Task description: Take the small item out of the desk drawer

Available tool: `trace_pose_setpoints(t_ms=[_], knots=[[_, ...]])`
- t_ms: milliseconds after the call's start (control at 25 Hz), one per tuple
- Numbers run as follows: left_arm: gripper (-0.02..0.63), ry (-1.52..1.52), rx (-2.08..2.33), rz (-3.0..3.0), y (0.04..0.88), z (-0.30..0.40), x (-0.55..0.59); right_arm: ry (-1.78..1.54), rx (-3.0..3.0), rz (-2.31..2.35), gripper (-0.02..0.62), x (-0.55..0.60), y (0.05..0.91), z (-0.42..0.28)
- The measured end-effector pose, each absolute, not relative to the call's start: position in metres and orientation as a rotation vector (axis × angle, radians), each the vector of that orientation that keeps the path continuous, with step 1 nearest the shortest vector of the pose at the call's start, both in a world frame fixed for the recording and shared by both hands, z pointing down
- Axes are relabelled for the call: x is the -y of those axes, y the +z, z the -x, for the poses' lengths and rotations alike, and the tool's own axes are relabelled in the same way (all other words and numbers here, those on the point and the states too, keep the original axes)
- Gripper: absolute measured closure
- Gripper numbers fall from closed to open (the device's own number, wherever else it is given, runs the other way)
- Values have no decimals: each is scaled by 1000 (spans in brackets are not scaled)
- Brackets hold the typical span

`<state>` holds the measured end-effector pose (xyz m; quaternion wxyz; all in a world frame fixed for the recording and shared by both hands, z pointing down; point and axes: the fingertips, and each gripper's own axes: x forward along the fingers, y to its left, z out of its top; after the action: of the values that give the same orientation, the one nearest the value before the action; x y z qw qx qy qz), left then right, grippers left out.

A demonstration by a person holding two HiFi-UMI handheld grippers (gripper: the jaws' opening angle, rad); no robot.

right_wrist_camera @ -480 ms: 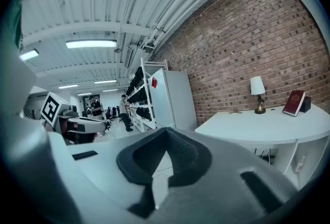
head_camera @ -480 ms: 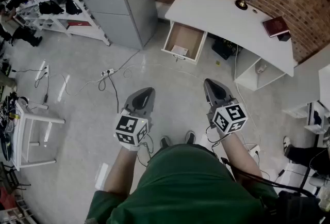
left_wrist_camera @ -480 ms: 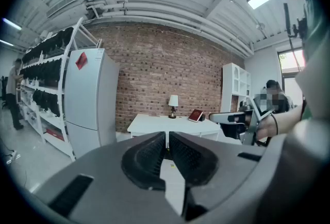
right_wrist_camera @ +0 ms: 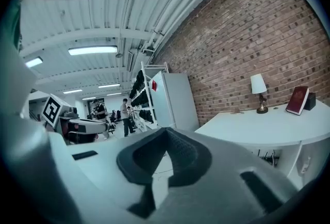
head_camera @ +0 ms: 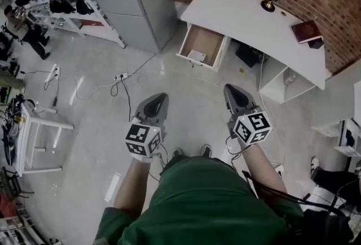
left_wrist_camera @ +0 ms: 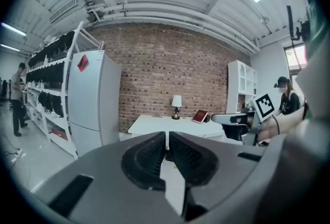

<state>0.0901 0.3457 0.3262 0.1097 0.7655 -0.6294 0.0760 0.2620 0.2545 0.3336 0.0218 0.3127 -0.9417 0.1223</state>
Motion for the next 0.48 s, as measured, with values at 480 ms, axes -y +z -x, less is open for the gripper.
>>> trace_pose_setpoints(t_ms=[480], knots=[[591,208,1877,-2177,344,-87,-327,335,2903,-912,592,-234,348,-262]])
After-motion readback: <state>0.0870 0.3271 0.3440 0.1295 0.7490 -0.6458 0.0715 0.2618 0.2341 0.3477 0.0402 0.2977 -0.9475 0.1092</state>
